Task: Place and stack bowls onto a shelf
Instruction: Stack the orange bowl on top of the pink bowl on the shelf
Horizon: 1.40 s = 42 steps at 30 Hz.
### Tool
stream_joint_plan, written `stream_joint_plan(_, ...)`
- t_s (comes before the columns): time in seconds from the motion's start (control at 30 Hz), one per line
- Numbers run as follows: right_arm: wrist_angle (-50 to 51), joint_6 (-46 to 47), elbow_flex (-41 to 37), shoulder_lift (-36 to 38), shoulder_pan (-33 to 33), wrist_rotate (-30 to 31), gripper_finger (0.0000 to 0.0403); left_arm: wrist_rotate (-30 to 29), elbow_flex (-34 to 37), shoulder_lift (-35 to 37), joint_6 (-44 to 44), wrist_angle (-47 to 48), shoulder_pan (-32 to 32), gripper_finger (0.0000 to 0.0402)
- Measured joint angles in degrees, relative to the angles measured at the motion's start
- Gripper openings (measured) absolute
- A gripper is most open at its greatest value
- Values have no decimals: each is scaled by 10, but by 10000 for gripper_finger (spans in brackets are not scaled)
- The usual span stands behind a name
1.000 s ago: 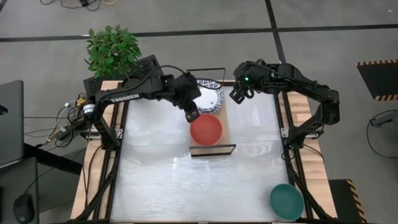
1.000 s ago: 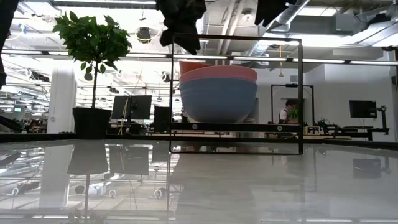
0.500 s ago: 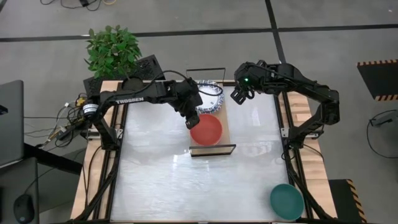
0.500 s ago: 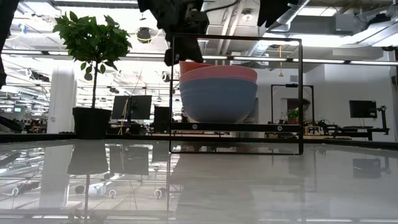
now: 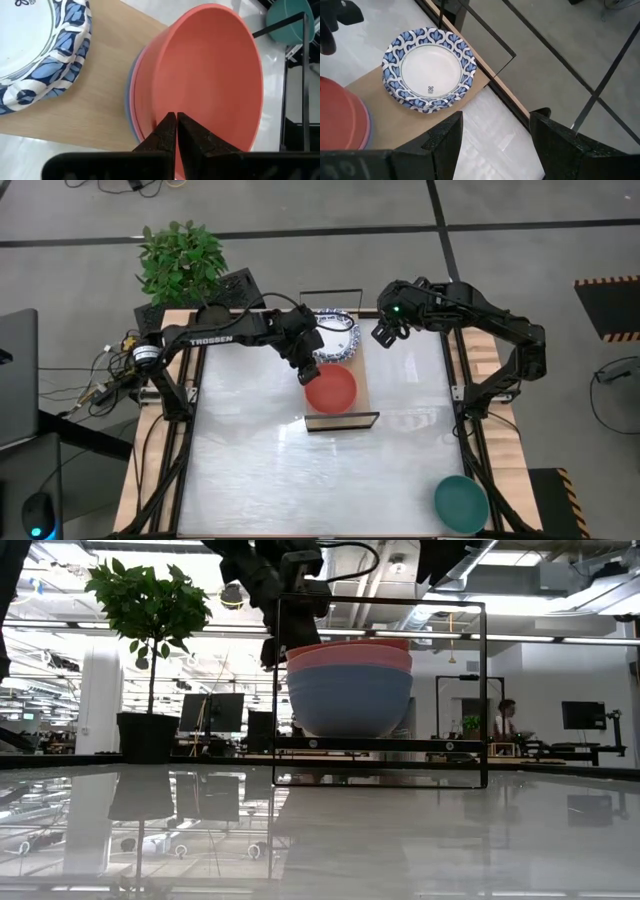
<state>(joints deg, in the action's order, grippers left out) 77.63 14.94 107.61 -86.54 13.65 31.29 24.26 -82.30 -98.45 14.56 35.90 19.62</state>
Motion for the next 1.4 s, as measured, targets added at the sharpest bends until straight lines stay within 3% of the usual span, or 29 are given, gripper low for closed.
stream_joint_plan(0.17, -22, 15, -11, 1, -2, -15, 254, 11, 0, 0, -6, -1, 0, 0)
stream_joint_plan(0.37, -142, 0, -113, 0, -16, -101, 248, 15, 0, 0, -14, -1, 0, 0)
stream_joint_plan(0.57, -265, 2, -227, -1, -24, -125, 223, 15, 0, 0, -15, 5, 0, 0)
stream_joint_plan(0.83, -389, 13, -293, 0, -46, -158, 185, 11, 0, 0, -15, 11, 2, 0)
stream_joint_plan(1.1, -408, 11, -299, 0, -73, -164, 130, 10, 0, 0, -15, 10, 5, 0)
stream_joint_plan(1.4, -449, 31, -363, 0, -72, -166, 83, 10, 0, 0, -15, 11, 4, 0)
